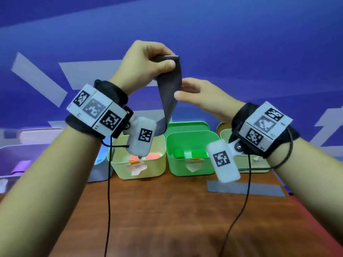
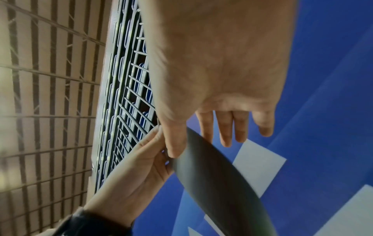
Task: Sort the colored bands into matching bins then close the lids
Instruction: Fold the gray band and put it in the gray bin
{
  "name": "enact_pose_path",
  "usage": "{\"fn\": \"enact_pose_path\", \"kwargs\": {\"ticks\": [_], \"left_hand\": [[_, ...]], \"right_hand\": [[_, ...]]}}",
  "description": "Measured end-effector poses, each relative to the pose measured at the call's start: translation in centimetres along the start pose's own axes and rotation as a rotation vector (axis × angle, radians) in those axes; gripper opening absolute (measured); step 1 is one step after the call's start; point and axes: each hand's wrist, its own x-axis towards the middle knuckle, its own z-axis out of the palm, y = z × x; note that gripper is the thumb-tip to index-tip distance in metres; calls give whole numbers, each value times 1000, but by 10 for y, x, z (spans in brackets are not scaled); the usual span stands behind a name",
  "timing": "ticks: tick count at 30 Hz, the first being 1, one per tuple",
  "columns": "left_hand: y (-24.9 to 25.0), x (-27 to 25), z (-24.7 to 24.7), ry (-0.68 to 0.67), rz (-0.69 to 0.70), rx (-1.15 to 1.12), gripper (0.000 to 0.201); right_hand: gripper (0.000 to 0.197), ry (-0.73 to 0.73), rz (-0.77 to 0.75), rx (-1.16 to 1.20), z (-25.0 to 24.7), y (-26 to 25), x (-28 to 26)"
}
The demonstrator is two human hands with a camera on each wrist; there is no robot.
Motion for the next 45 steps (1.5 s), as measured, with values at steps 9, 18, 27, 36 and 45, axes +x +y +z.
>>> {"fn": "enact_pose_path", "kwargs": {"ticks": [9, 18, 27, 36, 45], "left_hand": [[32, 10, -8, 83, 44, -68, 6], [39, 11, 3, -46, -280, -150, 10], [49, -24, 19, -139, -133, -330, 18], [30, -57, 46, 7, 223, -39, 25], [11, -63, 61, 28, 653, 355, 28]], "right_hand": [[14, 135, -59, 196, 1, -10, -14], [23, 67, 145, 191, -15, -12, -39], [22, 151, 345, 499, -27, -13, -37], [35, 153, 328, 794, -26, -21, -27], [40, 144, 282, 720, -34, -32, -24]]}}
